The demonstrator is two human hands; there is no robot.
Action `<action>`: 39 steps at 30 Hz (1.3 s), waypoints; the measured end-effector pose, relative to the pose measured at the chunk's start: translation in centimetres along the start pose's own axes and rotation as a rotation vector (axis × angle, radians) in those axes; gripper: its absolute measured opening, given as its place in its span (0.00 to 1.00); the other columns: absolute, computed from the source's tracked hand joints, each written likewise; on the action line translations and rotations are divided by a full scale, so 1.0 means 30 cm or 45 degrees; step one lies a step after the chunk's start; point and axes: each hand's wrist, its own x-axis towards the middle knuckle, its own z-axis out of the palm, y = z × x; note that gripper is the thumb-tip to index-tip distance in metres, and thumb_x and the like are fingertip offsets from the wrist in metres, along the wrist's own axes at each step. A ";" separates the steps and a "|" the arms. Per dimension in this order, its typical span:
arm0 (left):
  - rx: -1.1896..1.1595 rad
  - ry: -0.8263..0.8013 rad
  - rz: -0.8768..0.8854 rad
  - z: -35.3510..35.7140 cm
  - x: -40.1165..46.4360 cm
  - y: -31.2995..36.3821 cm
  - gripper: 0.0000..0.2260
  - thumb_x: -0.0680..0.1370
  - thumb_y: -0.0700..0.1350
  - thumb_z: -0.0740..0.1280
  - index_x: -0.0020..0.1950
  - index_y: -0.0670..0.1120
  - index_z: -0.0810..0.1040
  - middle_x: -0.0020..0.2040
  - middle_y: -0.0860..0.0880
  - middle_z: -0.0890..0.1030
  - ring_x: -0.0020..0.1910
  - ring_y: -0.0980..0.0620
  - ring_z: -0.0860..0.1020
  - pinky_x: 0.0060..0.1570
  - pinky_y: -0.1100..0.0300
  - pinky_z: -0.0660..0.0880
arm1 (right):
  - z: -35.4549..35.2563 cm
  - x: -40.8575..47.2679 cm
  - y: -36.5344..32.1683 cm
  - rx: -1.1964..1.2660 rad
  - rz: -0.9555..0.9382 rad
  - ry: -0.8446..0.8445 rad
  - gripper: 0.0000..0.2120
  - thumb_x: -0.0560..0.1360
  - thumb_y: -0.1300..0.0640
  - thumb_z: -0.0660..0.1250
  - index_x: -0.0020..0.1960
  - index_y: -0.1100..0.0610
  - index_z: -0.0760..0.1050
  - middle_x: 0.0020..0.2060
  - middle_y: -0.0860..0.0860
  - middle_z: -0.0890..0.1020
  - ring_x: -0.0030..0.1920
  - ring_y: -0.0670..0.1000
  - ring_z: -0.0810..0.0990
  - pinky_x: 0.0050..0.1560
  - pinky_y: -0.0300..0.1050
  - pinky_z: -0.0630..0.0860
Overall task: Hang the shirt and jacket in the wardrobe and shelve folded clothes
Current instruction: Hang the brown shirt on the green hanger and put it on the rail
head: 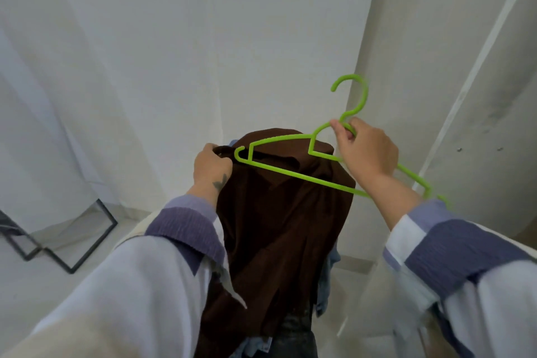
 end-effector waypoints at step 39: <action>0.582 0.214 0.780 -0.212 0.076 0.120 0.12 0.76 0.35 0.52 0.43 0.48 0.72 0.41 0.50 0.76 0.46 0.46 0.76 0.57 0.53 0.62 | 0.100 -0.041 -0.229 0.626 -0.086 -0.093 0.17 0.80 0.45 0.57 0.33 0.47 0.62 0.25 0.46 0.69 0.28 0.45 0.68 0.29 0.42 0.64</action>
